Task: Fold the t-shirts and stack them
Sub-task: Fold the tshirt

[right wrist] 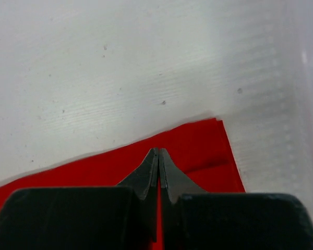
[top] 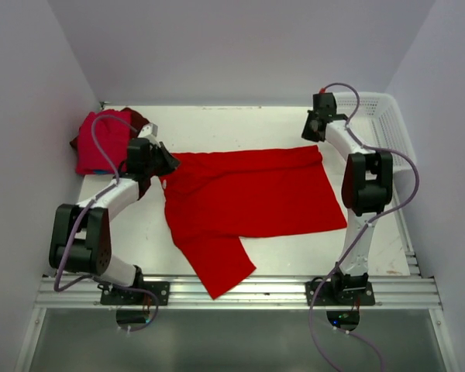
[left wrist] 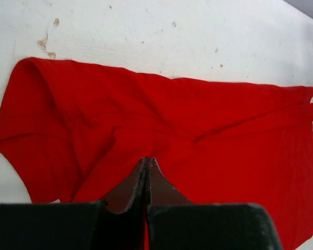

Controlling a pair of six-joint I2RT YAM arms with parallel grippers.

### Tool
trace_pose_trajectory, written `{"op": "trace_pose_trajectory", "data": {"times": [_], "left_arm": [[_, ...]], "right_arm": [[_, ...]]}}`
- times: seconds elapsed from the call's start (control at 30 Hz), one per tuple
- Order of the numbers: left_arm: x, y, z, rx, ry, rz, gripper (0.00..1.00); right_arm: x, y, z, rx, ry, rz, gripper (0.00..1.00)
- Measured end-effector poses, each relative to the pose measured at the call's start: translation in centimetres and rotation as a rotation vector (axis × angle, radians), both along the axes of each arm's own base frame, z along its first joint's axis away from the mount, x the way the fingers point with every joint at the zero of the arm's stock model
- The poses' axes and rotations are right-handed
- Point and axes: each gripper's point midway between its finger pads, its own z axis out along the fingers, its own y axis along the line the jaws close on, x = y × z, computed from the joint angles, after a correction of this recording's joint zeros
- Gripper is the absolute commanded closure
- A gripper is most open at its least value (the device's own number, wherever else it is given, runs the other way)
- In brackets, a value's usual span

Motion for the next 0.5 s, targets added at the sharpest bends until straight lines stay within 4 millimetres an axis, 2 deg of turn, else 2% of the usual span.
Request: {"op": "trace_pose_trajectory", "data": {"times": [0.17, 0.4, 0.5], "left_arm": [[0.8, -0.8, -3.0, -0.031, 0.054, -0.019, 1.0], [0.9, -1.1, -6.6, -0.042, 0.132, -0.024, 1.0], [0.6, -1.1, -7.5, -0.051, 0.159, -0.015, 1.0]], "right_arm": [[-0.2, 1.0, -3.3, 0.039, 0.069, 0.038, 1.0], [-1.3, 1.5, -5.0, 0.061, 0.105, 0.051, 1.0], [-2.1, 1.5, -6.4, 0.061, 0.131, 0.048, 1.0]]}}
